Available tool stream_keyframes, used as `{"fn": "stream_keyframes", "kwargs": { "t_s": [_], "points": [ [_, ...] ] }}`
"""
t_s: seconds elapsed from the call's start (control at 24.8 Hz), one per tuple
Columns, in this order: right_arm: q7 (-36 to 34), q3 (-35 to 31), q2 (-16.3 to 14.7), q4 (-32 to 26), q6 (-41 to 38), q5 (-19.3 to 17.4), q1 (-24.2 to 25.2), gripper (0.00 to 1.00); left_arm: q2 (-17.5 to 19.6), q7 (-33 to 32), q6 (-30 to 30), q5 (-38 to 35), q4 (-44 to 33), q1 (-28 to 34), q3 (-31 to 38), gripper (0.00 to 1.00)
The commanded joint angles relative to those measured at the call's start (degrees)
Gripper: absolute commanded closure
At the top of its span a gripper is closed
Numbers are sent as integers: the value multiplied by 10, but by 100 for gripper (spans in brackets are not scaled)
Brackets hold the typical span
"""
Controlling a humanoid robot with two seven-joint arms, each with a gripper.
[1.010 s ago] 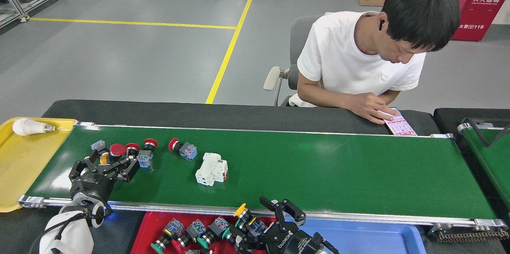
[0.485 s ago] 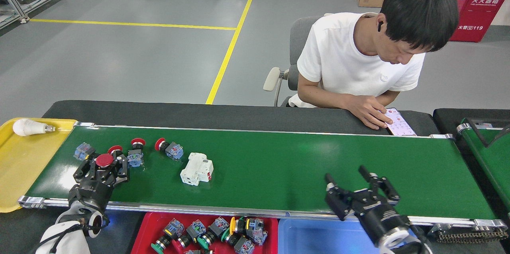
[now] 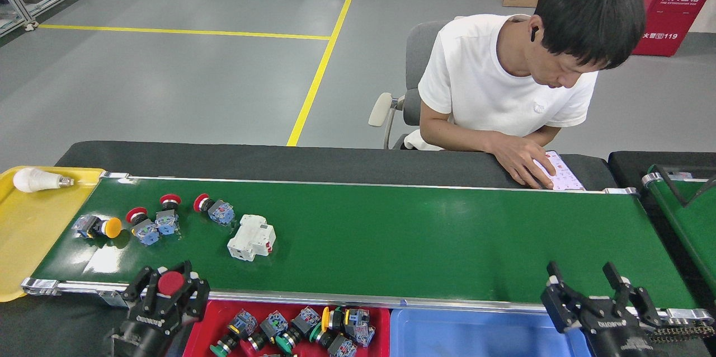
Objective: Pick switch part from conveyor to tray
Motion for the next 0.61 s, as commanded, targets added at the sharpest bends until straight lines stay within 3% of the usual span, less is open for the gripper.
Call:
{"fn": "stream_keyframes", "kwargs": {
  "t_s": [0.0, 0.16, 0.2, 0.24, 0.32, 0.36, 0.4, 0.57],
  "points": [
    [-21, -14, 5, -9, -34, -3, 7, 2, 0, 2, -6, -19, -27, 0, -38, 99],
    [-21, -27, 17, -9, -26, -3, 13, 2, -23, 2, -2, -81, -61, 18, -114, 98],
    [-21, -27, 17, -9, -26, -3, 15, 2, -37, 1, -1, -103, -61, 19, -125, 92],
    [-21, -27, 17, -9, -27, -3, 17, 2, -55, 1, 0, -117, -60, 19, -127, 78],
    [-21, -27, 17, -9, -27, -3, 19, 2, -91, 1, 2, -124, -59, 19, -118, 36],
    [-22, -28, 17, -9, -27, -3, 20, 2, -96, 1, 0, -124, -59, 20, -110, 26],
    [-22, -28, 17, -9, -27, -3, 22, 2, -96, 1, -4, -123, -59, 21, -98, 1],
    [-22, -28, 17, -9, -28, -3, 25, 2, -100, 1, -3, -117, -61, 21, -54, 0]
  ]
}}
